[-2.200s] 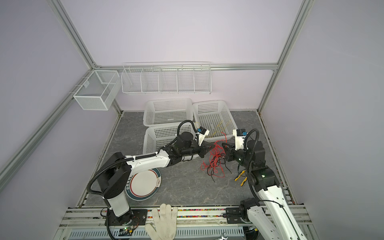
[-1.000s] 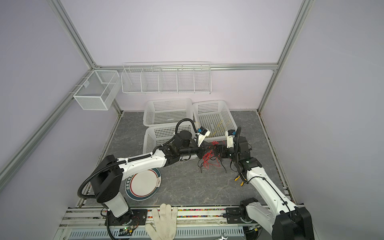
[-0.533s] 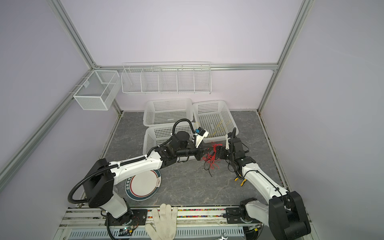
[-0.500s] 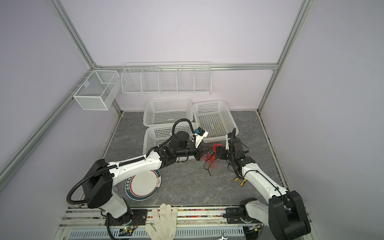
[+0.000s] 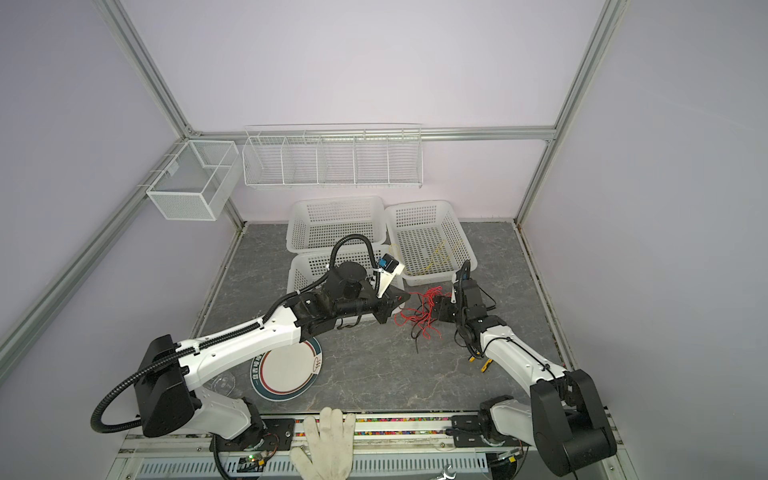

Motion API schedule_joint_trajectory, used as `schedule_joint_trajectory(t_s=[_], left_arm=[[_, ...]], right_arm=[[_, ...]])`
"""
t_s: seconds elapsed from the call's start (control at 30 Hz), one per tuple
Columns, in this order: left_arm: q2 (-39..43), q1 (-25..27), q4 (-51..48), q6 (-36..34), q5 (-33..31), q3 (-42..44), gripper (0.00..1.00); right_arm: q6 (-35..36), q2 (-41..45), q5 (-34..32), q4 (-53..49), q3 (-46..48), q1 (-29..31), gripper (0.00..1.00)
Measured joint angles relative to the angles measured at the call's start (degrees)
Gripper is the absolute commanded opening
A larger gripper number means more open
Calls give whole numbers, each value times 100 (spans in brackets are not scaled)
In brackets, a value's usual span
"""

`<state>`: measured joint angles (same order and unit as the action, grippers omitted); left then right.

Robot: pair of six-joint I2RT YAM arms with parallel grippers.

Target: Untangle the cables

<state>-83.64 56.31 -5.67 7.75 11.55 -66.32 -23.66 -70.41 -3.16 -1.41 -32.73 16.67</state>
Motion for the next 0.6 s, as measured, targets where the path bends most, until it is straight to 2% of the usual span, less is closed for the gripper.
schedule_joint_trajectory(t_s=[0.3, 0.6], left_arm=[[376, 0, -247, -323, -387, -22, 0], [341, -4, 245, -293, -92, -76, 0]], right_arm=[[-11, -39, 411, 96, -170, 11, 91], [387, 323, 1099, -573, -372, 9, 92]])
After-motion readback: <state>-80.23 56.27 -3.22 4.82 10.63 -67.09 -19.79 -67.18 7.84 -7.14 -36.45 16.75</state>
